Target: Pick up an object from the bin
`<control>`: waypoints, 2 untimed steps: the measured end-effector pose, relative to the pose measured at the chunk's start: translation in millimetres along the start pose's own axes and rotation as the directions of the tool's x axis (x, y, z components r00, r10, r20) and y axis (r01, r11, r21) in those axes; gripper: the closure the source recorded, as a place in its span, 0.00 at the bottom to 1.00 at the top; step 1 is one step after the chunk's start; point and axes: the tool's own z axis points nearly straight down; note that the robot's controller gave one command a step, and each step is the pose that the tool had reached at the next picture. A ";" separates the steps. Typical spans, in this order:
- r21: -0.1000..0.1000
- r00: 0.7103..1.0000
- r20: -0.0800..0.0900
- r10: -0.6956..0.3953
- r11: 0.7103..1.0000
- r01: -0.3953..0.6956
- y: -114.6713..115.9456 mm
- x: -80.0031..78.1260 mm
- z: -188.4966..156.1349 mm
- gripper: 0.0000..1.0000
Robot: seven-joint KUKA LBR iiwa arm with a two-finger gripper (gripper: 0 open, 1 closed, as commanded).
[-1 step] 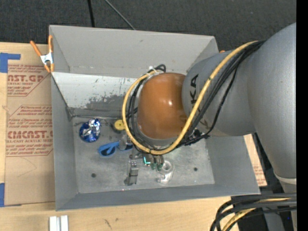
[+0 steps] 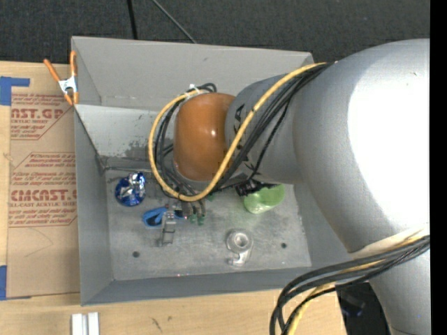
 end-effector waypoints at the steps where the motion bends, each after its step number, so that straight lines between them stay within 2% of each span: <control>1: 0.000 1.000 0.000 0.000 1.000 0.000 -0.8 1.1 -3.5 1.00; 2: -0.003 1.000 0.008 -0.015 1.000 0.015 6.0 8.5 -135.3 1.00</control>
Offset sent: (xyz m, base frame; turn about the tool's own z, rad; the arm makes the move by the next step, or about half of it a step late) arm 0.0000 0.0000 0.0000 0.0000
